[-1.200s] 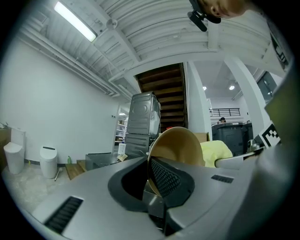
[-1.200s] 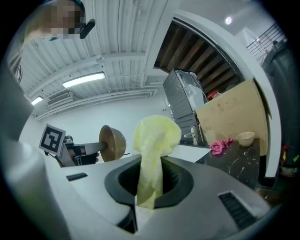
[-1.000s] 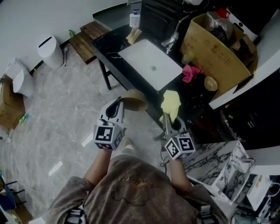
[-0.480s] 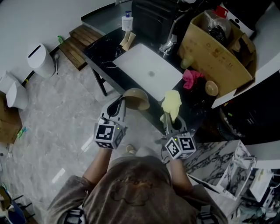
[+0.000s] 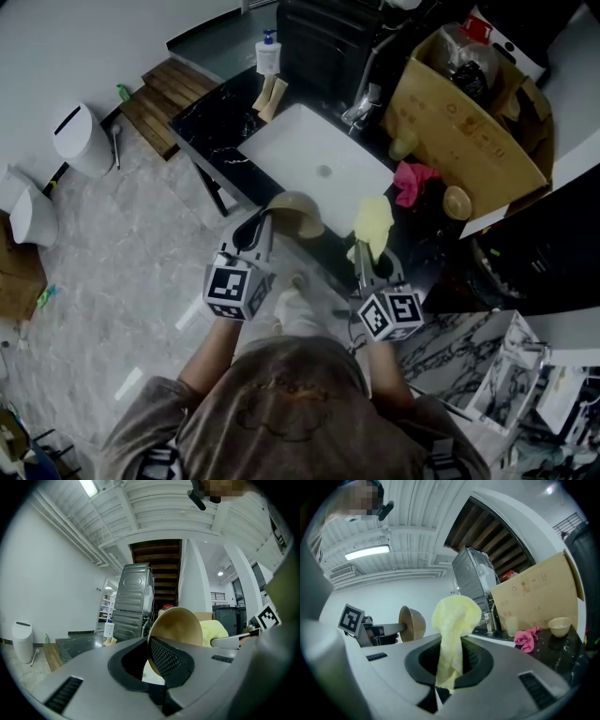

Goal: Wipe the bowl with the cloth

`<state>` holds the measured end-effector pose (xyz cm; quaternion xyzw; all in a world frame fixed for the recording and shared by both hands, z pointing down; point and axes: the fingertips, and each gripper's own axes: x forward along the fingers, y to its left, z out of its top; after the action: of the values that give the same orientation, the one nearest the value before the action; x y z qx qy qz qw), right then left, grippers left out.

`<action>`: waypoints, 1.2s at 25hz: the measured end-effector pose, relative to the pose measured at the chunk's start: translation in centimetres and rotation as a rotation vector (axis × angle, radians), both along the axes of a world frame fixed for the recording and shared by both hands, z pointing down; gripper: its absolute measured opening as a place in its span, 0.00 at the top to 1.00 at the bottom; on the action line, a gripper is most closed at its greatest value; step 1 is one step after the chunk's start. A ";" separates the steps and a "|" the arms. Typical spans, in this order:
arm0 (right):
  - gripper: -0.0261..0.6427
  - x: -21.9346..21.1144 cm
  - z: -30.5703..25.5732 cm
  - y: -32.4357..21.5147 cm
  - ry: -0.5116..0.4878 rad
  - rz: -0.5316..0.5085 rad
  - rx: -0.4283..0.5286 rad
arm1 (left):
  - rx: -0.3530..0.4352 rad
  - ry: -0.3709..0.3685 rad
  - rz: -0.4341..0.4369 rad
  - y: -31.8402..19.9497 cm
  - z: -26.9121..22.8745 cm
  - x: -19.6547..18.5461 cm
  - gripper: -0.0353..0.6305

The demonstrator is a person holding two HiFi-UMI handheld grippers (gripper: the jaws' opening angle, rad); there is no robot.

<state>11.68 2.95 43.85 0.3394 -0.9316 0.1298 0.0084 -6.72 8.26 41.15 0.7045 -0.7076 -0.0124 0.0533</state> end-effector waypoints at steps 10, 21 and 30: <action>0.92 -4.0 0.9 -7.3 -0.019 -0.031 -0.010 | -0.023 -0.011 0.033 -7.7 0.6 -3.6 0.92; 0.92 -5.6 1.4 -14.9 -0.063 -0.035 -0.070 | -0.078 -0.067 0.127 -17.6 1.2 -5.3 0.92; 0.92 -6.0 2.1 -16.7 -0.033 0.013 -0.109 | -0.107 -0.118 0.212 -21.2 2.2 -5.8 0.92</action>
<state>5.68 -13.80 45.99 0.3423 -0.9209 0.1859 0.0108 -12.48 -12.93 43.39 0.7708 -0.6309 0.0723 0.0502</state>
